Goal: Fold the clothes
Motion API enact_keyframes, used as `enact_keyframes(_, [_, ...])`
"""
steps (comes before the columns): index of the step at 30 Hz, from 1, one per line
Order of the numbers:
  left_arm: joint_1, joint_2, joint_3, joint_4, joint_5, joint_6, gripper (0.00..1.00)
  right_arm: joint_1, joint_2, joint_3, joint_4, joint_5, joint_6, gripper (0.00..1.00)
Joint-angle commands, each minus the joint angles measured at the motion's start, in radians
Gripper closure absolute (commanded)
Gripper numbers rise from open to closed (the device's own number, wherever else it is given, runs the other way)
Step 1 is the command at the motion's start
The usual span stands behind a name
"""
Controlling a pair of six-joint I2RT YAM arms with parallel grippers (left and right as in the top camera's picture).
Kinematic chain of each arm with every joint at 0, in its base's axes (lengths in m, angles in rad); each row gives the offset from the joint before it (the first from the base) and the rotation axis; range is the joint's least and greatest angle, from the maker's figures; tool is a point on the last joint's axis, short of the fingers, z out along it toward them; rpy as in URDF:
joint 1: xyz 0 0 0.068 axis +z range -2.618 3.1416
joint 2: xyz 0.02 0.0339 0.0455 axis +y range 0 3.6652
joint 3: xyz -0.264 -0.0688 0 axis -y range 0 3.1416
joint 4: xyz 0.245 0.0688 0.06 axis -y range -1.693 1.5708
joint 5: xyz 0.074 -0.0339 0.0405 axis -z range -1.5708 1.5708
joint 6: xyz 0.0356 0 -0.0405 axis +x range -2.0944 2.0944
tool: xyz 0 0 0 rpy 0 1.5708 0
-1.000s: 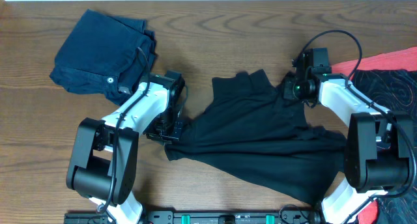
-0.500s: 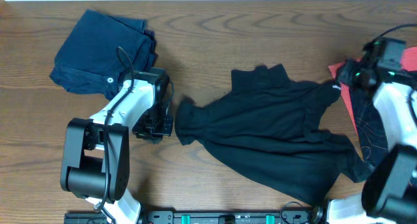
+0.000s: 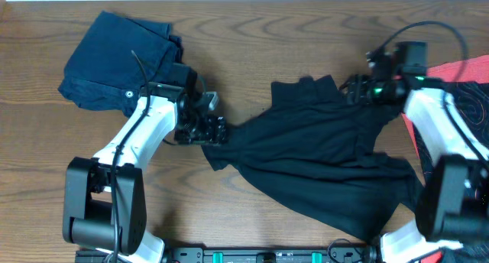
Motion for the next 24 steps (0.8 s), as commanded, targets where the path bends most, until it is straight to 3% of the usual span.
enact_keyframes(1, [-0.027,0.002,0.018,0.038,0.066,0.009,0.14,0.029,0.088,0.001,0.031,0.064,0.113,0.33])
enact_keyframes(5, [-0.064,0.01,0.005,0.091,0.036,0.037,0.11,0.034,0.161,0.001,0.102,0.06,0.115,0.49])
enact_keyframes(9, [-0.094,0.032,-0.013,0.097,-0.072,0.036,0.12,0.032,0.167,0.001,0.092,0.048,0.098,0.51])
enact_keyframes(15, [-0.1,0.094,-0.015,0.059,-0.107,0.035,0.13,0.007,0.118,0.001,0.092,0.003,0.042,0.4])
enact_keyframes(24, [-0.1,0.128,-0.014,-0.042,-0.208,0.008,0.2,-0.055,-0.094,0.001,0.048,-0.067,0.042,0.34])
